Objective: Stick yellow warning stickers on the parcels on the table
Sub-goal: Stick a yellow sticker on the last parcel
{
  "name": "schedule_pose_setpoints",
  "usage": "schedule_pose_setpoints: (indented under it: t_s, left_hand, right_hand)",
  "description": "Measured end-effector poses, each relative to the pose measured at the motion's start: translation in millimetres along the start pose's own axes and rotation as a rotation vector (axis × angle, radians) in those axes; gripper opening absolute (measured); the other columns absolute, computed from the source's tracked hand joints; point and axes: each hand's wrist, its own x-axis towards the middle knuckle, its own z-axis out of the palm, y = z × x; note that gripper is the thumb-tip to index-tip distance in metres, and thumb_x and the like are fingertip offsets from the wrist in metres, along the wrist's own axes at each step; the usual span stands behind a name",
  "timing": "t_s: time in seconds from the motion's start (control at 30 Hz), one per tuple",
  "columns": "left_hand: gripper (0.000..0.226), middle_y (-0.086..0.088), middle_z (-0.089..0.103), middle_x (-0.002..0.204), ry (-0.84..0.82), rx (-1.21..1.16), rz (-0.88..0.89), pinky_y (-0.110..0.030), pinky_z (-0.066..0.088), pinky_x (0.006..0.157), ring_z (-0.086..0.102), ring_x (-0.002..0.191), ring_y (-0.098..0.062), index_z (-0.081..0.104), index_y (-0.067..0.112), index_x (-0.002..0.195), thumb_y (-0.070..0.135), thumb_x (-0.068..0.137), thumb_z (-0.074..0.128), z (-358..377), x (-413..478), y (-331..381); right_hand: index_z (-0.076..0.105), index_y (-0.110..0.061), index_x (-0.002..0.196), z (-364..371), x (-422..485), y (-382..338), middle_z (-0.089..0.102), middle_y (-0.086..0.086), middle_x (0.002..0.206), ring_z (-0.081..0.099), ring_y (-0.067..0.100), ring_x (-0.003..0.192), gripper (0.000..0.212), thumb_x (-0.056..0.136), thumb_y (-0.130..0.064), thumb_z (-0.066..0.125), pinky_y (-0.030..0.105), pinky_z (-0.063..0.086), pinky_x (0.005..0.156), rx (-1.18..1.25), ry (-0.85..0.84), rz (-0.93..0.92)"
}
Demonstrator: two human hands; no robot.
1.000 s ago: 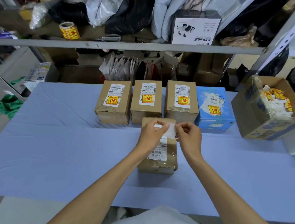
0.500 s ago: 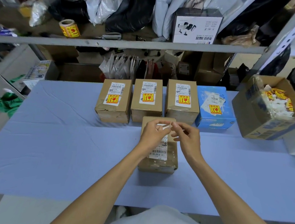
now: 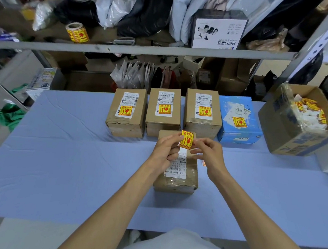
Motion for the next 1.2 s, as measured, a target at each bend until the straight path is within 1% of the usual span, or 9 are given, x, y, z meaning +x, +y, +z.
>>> schedule_pose_setpoints:
  t_s: [0.17, 0.23, 0.3, 0.43, 0.6, 0.77, 0.9, 1.07, 1.2]
  left_hand:
    - [0.014, -0.006, 0.055, 0.076, 0.021, 0.005, -0.020, -0.013, 0.024, 0.034, 0.030, 0.040, -0.002, 0.062, 0.009, 0.105, 0.014, 0.093, 0.058, -7, 3, -2]
    - [0.017, -0.007, 0.062, 0.082, 0.096, 0.246, 0.047, -0.018, 0.040, 0.047, 0.050, 0.052, -0.008, 0.065, 0.018, 0.107, 0.022, 0.091, 0.062, -10, 3, -4]
    - [0.008, -0.004, 0.066, 0.082, 0.216, 0.502, 0.158, -0.025, 0.047, 0.067, 0.062, 0.073, -0.014, 0.068, 0.031, 0.094, 0.029, 0.087, 0.067, -12, 3, -6]
    - [0.006, 0.013, 0.059, 0.076, 0.314, 0.746, 0.338, -0.015, 0.037, 0.060, 0.058, 0.073, -0.003, 0.066, 0.033, 0.092, 0.033, 0.086, 0.068, -19, 5, -11]
    - [0.016, 0.011, 0.065, 0.088, 0.309, 0.689, 0.289, -0.015, 0.040, 0.066, 0.061, 0.086, -0.003, 0.066, 0.023, 0.097, 0.031, 0.084, 0.070, -21, 9, -13]
    - [0.019, 0.004, 0.067, 0.094, 0.250, 0.604, 0.238, -0.030, 0.049, 0.088, 0.064, 0.099, -0.017, 0.068, 0.019, 0.104, 0.021, 0.085, 0.070, -27, 7, -13]
    - [0.020, -0.003, 0.067, 0.093, 0.271, 0.600, 0.200, -0.038, 0.054, 0.086, 0.066, 0.096, -0.021, 0.069, 0.018, 0.104, 0.018, 0.084, 0.072, -32, 7, -12]
    - [0.036, 0.003, 0.069, 0.093, 0.323, 0.700, 0.119, -0.019, 0.048, 0.061, 0.066, 0.082, -0.010, 0.058, 0.021, 0.109, 0.022, 0.078, 0.077, -35, 5, -14]
    - [0.043, 0.006, 0.067, 0.092, 0.353, 0.744, 0.063, -0.021, 0.046, 0.061, 0.063, 0.085, -0.008, 0.052, 0.020, 0.106, 0.024, 0.074, 0.080, -42, 4, -15]
  right_hand:
    - [0.067, -0.011, 0.080, 0, 3, 1, 0.069, 0.002, 0.072, 0.065, 0.013, 0.064, 0.010, 0.089, -0.016, 0.066, 0.022, 0.052, 0.057, -0.022, -0.004, -0.012]
    - [0.067, -0.010, 0.081, 0, 5, 2, 0.070, 0.002, 0.072, 0.065, 0.010, 0.062, 0.011, 0.089, -0.016, 0.065, 0.020, 0.053, 0.057, -0.054, -0.006, -0.041]
    - [0.067, -0.010, 0.083, 1, 6, 4, 0.070, 0.003, 0.075, 0.065, 0.009, 0.064, 0.011, 0.091, -0.017, 0.063, 0.019, 0.054, 0.058, -0.089, -0.010, -0.063]
    - [0.067, -0.010, 0.085, 4, 8, 9, 0.071, 0.006, 0.080, 0.066, 0.011, 0.068, 0.010, 0.090, -0.018, 0.064, 0.020, 0.053, 0.060, -0.133, 0.003, -0.071]
    - [0.067, -0.012, 0.079, 8, 7, 13, 0.070, 0.001, 0.072, 0.064, 0.003, 0.059, 0.011, 0.089, -0.016, 0.065, 0.013, 0.050, 0.053, -0.097, 0.012, -0.059]
    - [0.069, -0.015, 0.073, 7, 8, 16, 0.070, -0.005, 0.067, 0.066, 0.006, 0.065, 0.012, 0.084, -0.016, 0.070, 0.017, 0.052, 0.056, -0.115, 0.030, -0.049]
    - [0.070, -0.014, 0.072, 5, 9, 17, 0.070, -0.004, 0.067, 0.065, 0.005, 0.062, 0.010, 0.081, -0.016, 0.073, 0.017, 0.049, 0.054, -0.173, 0.025, -0.040]
    - [0.069, -0.009, 0.073, 4, 7, 20, 0.070, 0.003, 0.070, 0.064, 0.009, 0.062, 0.009, 0.081, -0.011, 0.073, 0.017, 0.049, 0.052, -0.211, -0.026, -0.015]
    - [0.069, -0.013, 0.068, 5, 3, 25, 0.070, 0.000, 0.069, 0.065, 0.012, 0.065, 0.013, 0.079, -0.010, 0.075, 0.021, 0.048, 0.054, -0.280, -0.024, 0.007]
